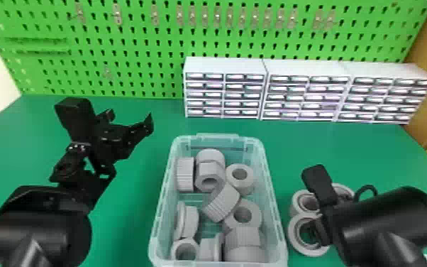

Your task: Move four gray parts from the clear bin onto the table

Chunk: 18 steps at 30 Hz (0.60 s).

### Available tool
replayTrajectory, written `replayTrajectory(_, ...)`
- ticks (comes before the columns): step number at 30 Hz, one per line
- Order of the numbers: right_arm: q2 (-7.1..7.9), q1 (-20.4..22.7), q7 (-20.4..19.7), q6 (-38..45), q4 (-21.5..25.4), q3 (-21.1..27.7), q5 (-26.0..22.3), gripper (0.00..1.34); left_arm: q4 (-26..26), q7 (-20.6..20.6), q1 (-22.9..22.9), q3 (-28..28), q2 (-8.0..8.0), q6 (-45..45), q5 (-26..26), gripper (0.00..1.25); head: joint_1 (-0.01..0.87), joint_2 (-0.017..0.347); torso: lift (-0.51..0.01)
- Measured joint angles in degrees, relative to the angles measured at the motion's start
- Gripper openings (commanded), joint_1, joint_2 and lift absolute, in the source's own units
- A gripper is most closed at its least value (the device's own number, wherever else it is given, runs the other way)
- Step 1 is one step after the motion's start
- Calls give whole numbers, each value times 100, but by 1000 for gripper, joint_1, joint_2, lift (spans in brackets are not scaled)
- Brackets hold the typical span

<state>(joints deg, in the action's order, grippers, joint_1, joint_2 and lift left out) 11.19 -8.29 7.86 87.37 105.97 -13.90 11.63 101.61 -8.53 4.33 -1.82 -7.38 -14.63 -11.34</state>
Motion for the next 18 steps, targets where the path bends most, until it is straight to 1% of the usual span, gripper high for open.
replayTrajectory(4,16,0,-1,3,-12,35,-68,710,-7,-5,1,-2,0,-2,0,1009,678,34,-50)
replayTrajectory(7,28,1,0,-10,-18,62,-104,858,-9,-9,1,-2,0,-4,0,1009,678,34,-50)
replayTrajectory(11,28,2,0,-17,-21,44,-71,931,-10,-9,-1,4,0,-5,0,1009,678,34,-50)
replayTrajectory(18,16,2,1,-18,-20,-29,92,937,-10,-11,-5,3,0,-5,-5,1009,678,34,-50)
